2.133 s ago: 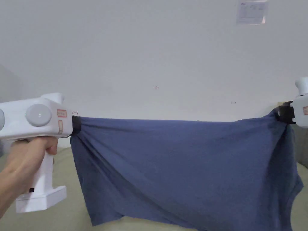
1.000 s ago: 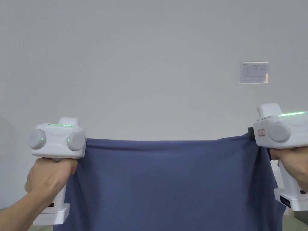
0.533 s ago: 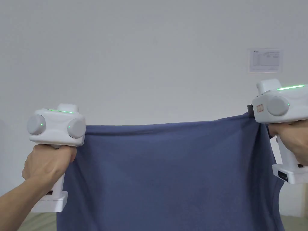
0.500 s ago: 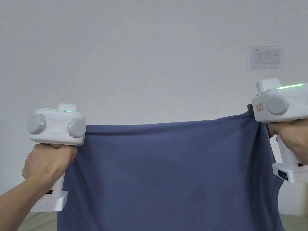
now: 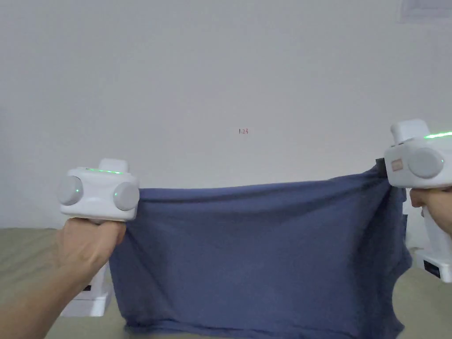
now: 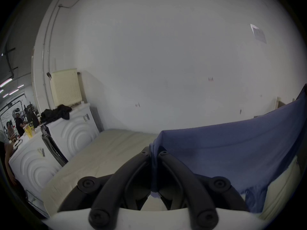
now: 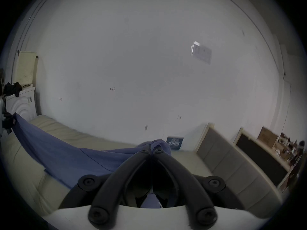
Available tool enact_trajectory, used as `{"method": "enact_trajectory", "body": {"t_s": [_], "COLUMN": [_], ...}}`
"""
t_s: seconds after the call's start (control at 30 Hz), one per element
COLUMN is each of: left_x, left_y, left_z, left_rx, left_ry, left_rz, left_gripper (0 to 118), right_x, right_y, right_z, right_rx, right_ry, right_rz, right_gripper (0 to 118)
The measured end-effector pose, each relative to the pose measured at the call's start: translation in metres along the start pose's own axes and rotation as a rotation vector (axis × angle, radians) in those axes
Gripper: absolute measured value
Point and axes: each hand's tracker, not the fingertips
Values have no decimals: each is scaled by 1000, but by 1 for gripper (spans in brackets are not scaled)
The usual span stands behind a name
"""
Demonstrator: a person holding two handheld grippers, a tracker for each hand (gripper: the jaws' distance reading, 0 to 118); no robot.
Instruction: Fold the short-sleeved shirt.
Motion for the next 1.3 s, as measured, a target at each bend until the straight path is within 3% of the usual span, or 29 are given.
{"method": "enact_trajectory", "body": {"t_s": [0.13, 0.17, 0.27, 0.37, 0.57, 0.8, 0.97, 1.3], "left_x": [-10, -14, -27, -41, -74, -108, -114, -116], "left_y": [-69, -90, -146, -203, -309, -388, -415, -434], "left_z": [19, 30, 65, 102, 162, 209, 240, 275], "left_rx": [-65, -79, -129, -184, -321, -402, -405, -403], "left_ry": [-57, -80, -108, -121, -143, -155, -164, -188], "left_rz": [-2, 1, -39, -59, -11, 76, 54, 27], "left_gripper": [1, 1, 1, 1, 1, 1, 1, 1], "right_x": [4, 6, 5, 6, 5, 11, 20, 21], "right_y": [-88, -113, -178, -239, -336, -399, -420, -447], "right_z": [43, 60, 112, 168, 245, 316, 354, 370], "right_rx": [-97, -116, -216, -257, -371, -441, -455, -500], "right_ry": [65, 81, 108, 174, 216, 220, 224, 232], "right_rz": [-13, -52, 2, -48, -43, -90, -103, -107], "right_gripper": [2, 2, 2, 2, 2, 2, 2, 2]}}
